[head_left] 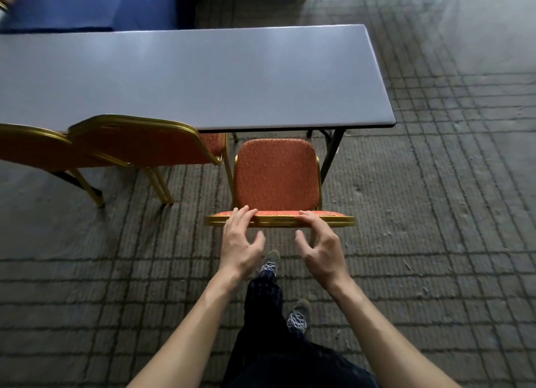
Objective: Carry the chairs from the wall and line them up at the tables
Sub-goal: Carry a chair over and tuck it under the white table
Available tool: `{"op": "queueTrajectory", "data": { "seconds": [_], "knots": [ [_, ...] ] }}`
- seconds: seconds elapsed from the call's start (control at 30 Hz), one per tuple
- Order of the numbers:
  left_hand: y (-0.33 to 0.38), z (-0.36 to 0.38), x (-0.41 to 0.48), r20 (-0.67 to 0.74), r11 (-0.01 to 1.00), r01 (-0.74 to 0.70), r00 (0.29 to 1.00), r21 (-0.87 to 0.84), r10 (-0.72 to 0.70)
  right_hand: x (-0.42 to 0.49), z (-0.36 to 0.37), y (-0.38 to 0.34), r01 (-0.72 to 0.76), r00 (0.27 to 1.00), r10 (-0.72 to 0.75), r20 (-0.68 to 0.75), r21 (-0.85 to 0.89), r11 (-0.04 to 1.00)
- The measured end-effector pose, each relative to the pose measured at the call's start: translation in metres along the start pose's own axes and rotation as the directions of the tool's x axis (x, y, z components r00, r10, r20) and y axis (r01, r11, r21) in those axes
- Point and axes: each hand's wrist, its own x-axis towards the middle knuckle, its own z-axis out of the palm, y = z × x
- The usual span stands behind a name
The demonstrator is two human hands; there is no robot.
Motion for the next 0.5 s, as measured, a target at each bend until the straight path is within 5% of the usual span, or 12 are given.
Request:
{"op": "queueTrajectory", "data": {
  "seconds": [0.17,0.3,0.4,0.5],
  "knots": [
    [0.018,-0.003,-0.016,-0.158,0.87,0.243,0.928,-0.428,-0.337,-0.01,-0.003,-0.015,-0.341,0.938,0.341,0.057,0.311,0.887],
    [0.031,-0.004,-0.012,0.291,0.428,0.625,0.728,-0.653,-0.62,0.004,0.005,-0.006,-0.667,0.736,0.612,0.288,0.461,0.585],
    [0.032,-0.001,0.006,0.477,0.18,0.68,0.654,-0.71,-0.587,0.015,0.012,0.002,-0.742,0.623,0.677,0.392,0.569,0.354],
    [0.033,0.004,0.029,0.528,0.032,0.658,0.63,-0.752,-0.569,0.027,0.019,0.006,-0.722,0.593,0.696,0.405,0.65,0.238]
  ]
}}
